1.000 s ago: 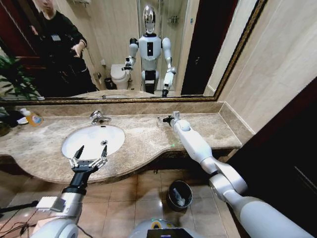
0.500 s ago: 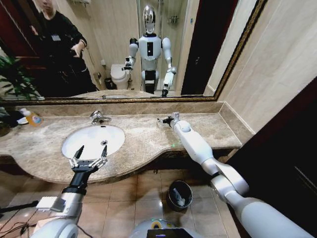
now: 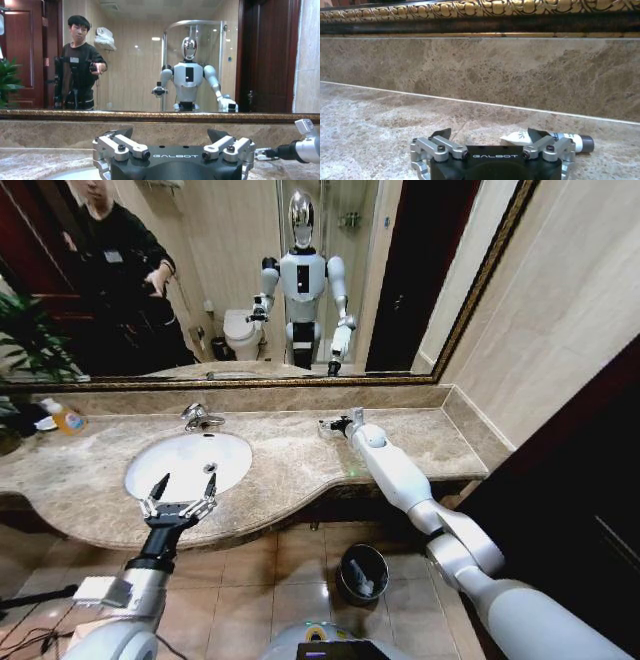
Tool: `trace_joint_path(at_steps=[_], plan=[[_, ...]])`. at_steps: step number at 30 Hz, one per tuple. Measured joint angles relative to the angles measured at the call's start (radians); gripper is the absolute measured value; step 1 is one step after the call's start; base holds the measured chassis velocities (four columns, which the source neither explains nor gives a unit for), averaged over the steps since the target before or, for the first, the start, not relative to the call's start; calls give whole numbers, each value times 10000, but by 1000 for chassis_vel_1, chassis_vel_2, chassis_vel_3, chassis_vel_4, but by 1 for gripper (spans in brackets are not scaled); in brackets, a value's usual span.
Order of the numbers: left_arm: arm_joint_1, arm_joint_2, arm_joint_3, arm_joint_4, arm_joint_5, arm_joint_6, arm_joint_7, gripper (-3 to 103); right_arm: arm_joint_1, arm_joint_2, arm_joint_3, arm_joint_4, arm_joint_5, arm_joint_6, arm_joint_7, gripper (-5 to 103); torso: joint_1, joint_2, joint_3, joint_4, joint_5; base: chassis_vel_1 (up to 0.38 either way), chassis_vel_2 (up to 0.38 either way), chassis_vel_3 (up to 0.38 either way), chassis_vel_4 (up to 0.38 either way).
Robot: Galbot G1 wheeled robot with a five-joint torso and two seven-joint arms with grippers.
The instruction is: Pick up the trash from the sink and place it in the trash bin.
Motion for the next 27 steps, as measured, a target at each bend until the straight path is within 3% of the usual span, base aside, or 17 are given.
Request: trace_joint_path(at_steps=[15,21,27], plan=[[0,0,0,0,0,0,0,100,-363,-484,-52,466,-324,-6,-164,95,-1,0,-1,-4,-2,0,0,0,0],[0,0,0,0,0,0,0,100,-356,-365,-44,439,-381,-10,56,68,-1,1,-1,-5,-1,0,0,0,0],[0,0,0,0,0,0,0,100,-403,-361,55,438,-381,-21,62,51,-1,1,0,-3,0,0,0,0,0]])
